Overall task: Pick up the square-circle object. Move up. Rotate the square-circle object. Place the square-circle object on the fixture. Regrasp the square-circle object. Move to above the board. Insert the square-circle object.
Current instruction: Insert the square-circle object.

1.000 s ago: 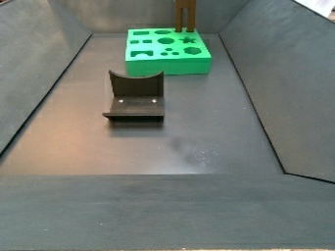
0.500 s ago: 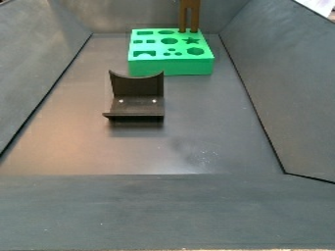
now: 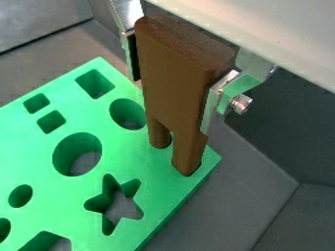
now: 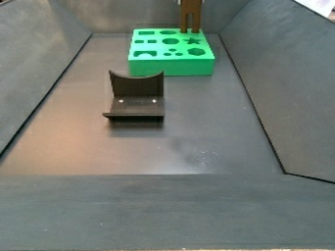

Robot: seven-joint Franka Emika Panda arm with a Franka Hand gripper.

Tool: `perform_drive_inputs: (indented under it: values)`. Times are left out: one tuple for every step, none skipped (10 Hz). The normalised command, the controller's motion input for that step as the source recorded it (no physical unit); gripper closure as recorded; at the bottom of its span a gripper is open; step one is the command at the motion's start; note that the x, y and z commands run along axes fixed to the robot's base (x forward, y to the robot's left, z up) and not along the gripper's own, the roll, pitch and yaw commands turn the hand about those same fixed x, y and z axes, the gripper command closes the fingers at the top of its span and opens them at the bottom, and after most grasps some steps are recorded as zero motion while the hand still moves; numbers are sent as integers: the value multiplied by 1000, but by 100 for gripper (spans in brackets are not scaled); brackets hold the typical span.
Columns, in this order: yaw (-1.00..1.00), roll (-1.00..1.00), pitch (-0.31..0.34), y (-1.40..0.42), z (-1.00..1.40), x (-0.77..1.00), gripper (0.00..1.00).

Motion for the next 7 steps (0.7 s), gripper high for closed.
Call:
perform_drive_inputs:
  values:
    - [-37,327,-101,-40,-546,0,100]
    - [-51,299,-150,-69,-611,-3,100]
    - [-51,191,-107,0,-549,0,100]
    - [-51,81,-26,0,-503,0,100]
    - [-20,0,-10,43,-517,40,100]
    - [0,-86,-96,131,-103,60,100]
    - [0,0,0,0,0,0,100]
